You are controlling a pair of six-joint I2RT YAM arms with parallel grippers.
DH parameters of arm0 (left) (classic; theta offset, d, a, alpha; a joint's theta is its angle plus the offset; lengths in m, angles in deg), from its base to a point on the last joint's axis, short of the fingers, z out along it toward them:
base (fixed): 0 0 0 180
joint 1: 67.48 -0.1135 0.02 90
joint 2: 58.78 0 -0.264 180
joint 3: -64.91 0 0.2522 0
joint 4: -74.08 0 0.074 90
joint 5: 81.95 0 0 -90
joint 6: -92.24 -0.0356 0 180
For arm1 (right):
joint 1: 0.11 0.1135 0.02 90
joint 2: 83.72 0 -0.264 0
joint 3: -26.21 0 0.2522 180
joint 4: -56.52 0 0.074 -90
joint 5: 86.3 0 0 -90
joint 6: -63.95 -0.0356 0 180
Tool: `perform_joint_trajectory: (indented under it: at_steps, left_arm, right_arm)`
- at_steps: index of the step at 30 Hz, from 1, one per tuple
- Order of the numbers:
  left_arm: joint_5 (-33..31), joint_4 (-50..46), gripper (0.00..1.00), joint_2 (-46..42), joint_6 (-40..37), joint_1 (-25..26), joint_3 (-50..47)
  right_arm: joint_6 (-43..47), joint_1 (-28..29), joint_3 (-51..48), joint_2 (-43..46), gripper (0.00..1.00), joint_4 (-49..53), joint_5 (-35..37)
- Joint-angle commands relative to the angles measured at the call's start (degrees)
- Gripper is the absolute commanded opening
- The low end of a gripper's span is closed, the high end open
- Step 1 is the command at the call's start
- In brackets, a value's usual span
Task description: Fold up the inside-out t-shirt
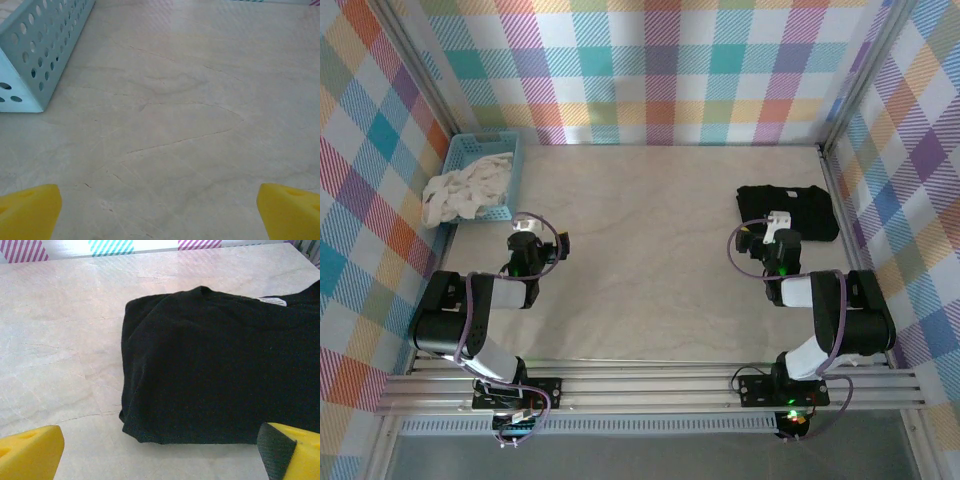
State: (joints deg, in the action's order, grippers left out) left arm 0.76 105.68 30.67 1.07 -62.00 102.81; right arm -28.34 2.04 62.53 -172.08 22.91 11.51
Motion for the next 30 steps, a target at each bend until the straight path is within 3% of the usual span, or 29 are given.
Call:
perform_joint_trajectory:
  at_steps: [1,25,30]
  left_arm:
    - [0.63,1.04,1.00,0.33,-0.94,-0.72,-0.07]
    - [0.30,0.69,1.00,-0.27,-0.76,-0.77,0.12]
    - [-6.35,-18.83,1.00,-12.31,4.20,-0.73,5.32]
  right_arm:
    - [0.50,-0.32,0.02,0.47,1.00,-1.92,-1.18]
    - [0.42,-0.27,-0.22,1.14,1.00,-2.01,-0.65]
    - [-0.86,1.01,-2.63,13.80,1.00,4.11,6.09]
